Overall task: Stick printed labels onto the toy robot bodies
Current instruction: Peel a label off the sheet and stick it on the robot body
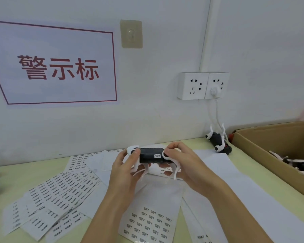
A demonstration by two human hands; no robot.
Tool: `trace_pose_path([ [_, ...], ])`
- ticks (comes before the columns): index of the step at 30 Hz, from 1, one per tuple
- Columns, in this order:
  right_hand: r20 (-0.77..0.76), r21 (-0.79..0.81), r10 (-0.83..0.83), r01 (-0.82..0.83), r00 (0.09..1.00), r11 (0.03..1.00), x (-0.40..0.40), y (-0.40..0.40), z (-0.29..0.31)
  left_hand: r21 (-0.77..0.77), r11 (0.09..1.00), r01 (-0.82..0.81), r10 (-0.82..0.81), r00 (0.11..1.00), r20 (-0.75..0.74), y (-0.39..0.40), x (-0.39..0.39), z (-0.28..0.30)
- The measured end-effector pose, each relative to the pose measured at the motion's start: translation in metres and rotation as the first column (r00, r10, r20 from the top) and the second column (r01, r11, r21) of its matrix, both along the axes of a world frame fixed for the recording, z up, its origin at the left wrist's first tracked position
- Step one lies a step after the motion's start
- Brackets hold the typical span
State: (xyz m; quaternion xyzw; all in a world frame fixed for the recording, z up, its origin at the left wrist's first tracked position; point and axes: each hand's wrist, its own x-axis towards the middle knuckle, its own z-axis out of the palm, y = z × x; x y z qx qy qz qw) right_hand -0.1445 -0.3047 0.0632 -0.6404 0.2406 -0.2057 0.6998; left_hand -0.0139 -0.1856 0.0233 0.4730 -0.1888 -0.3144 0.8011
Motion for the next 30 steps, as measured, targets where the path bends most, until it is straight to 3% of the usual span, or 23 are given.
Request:
trace_pose_path([
  [7,-0.188,-0.186,0.091,-0.126,0.978,0.974,-0.049,-0.009,0.000,0.143,0.987,0.069,-0.102,0.967,0.234,-0.010,-0.024,0.003],
  [10,-0.231,-0.284,0.049,-0.116,0.972,0.952,-0.071,-0.015,-0.001,0.165,0.979,0.117,-0.165,0.936,0.311,-0.020,-0.045,0.007],
  [14,-0.106,-0.105,-0.090,0.078,0.990,0.991,-0.109,-0.038,-0.007,0.087,0.982,0.169,-0.181,0.968,0.172,-0.035,-0.073,0.006],
  [16,-0.056,0.025,-0.190,0.192,0.980,0.981,-0.132,-0.050,-0.009,0.147,0.979,0.139,-0.179,0.936,0.303,-0.037,-0.086,-0.006],
  [18,-0.020,0.129,-0.293,0.293,0.956,0.947,-0.158,-0.062,-0.010,0.286,0.951,0.121,-0.260,0.814,0.519,-0.036,-0.096,-0.020],
  [20,0.013,0.188,-0.367,0.358,0.930,0.914,-0.185,-0.073,-0.009,0.419,0.907,0.036,-0.364,0.566,0.740,-0.038,-0.102,-0.034],
  [22,0.058,0.223,-0.432,0.410,0.900,0.884,-0.210,-0.086,-0.005,0.476,0.877,-0.059,-0.435,0.320,0.842,-0.040,-0.103,-0.042],
  [23,0.080,0.237,-0.468,0.439,0.880,0.867,-0.222,-0.094,-0.003,0.485,0.871,-0.080,-0.451,0.263,0.853,-0.041,-0.104,-0.043],
  [27,0.138,0.263,-0.577,0.532,0.805,0.805,-0.275,-0.136,0.009,0.451,0.888,-0.091,-0.418,0.248,0.874,-0.045,-0.104,-0.042],
  [30,0.113,0.231,-0.663,0.630,0.740,0.742,-0.314,-0.175,0.016,0.341,0.936,-0.089,-0.320,0.188,0.928,-0.049,-0.105,-0.043],
])
